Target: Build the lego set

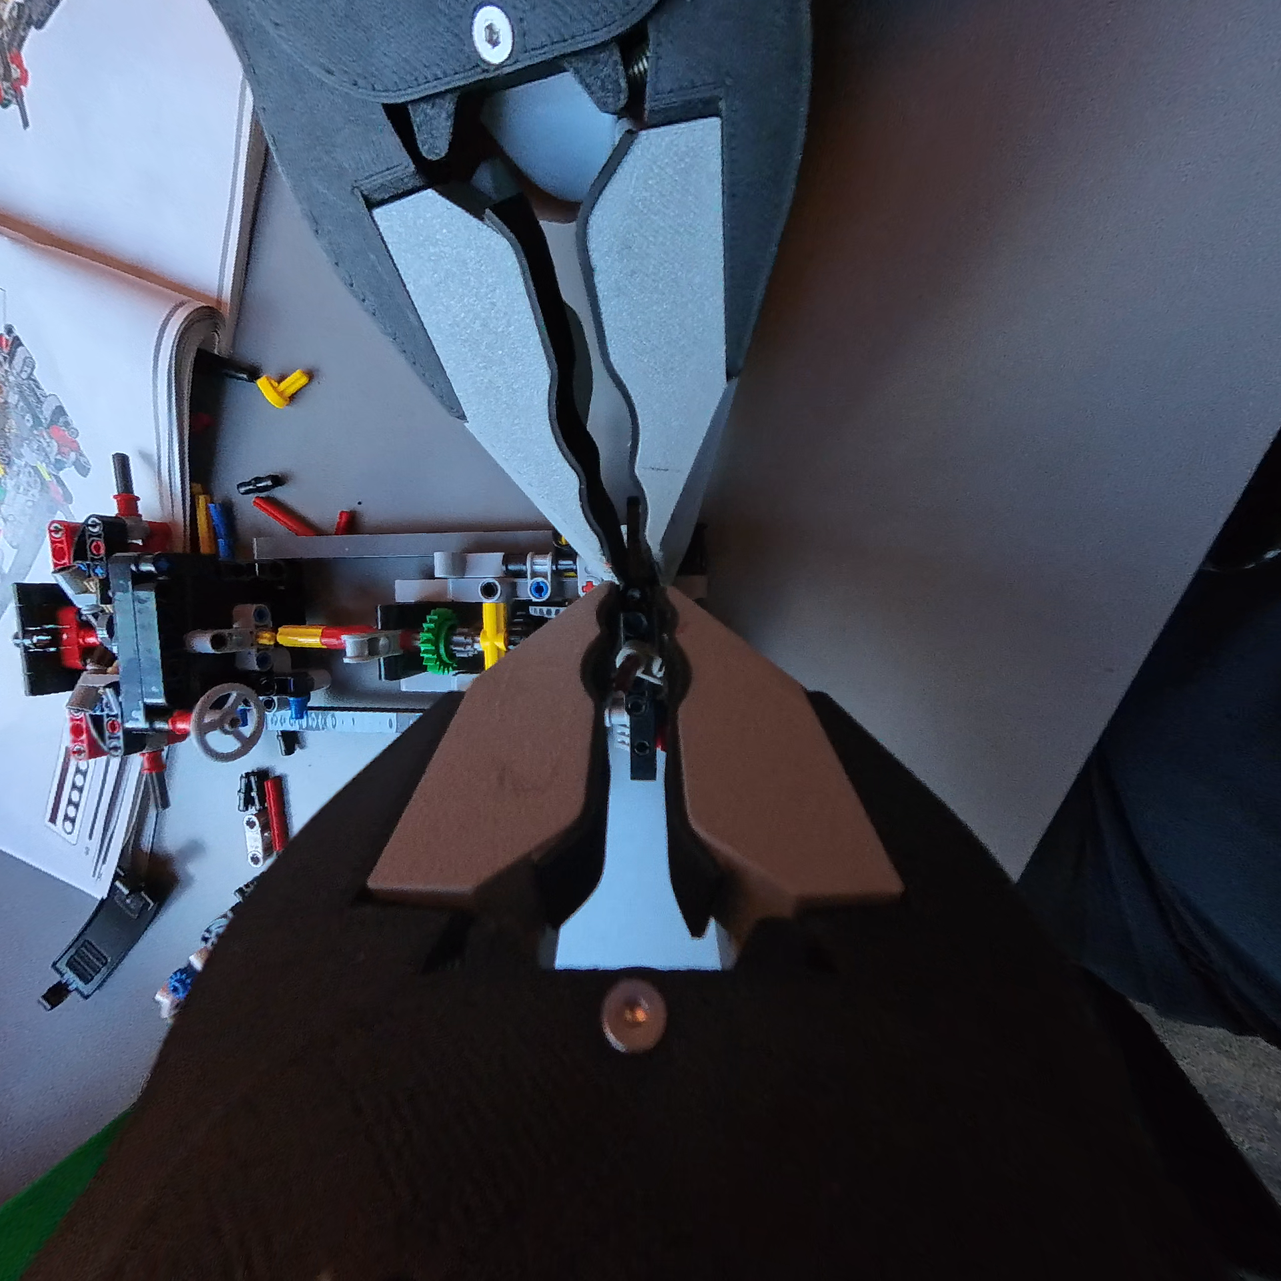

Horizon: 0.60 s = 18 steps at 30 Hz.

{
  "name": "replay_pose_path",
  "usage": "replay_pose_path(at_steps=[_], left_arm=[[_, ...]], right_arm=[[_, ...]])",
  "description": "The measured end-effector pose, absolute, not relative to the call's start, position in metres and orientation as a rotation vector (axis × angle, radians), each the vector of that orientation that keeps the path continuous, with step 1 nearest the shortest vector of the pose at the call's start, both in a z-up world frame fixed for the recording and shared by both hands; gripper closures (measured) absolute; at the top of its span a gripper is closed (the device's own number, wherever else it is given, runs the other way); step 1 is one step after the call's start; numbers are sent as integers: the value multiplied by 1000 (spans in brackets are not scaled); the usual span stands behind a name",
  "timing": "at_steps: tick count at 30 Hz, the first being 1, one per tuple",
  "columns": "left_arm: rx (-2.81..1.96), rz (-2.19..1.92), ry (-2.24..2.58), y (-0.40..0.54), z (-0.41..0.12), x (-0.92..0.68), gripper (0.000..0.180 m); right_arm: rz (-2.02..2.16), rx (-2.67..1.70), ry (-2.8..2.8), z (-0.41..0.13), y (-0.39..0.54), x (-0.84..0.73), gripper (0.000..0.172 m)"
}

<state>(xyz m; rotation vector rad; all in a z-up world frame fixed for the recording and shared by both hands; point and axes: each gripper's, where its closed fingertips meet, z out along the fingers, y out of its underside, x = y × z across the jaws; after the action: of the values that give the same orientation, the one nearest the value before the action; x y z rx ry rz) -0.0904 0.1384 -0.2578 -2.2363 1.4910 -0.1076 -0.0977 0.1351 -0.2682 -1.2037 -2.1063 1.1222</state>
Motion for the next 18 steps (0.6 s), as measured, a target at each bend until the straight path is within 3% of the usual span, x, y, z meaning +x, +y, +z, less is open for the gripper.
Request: replay_pose_path(at_steps=[18], left_arm=[[-2254, -33, 1609, 135, -259, -93, 176]], right_arm=[[1073, -1171, -2114, -270, 133, -99, 166]])
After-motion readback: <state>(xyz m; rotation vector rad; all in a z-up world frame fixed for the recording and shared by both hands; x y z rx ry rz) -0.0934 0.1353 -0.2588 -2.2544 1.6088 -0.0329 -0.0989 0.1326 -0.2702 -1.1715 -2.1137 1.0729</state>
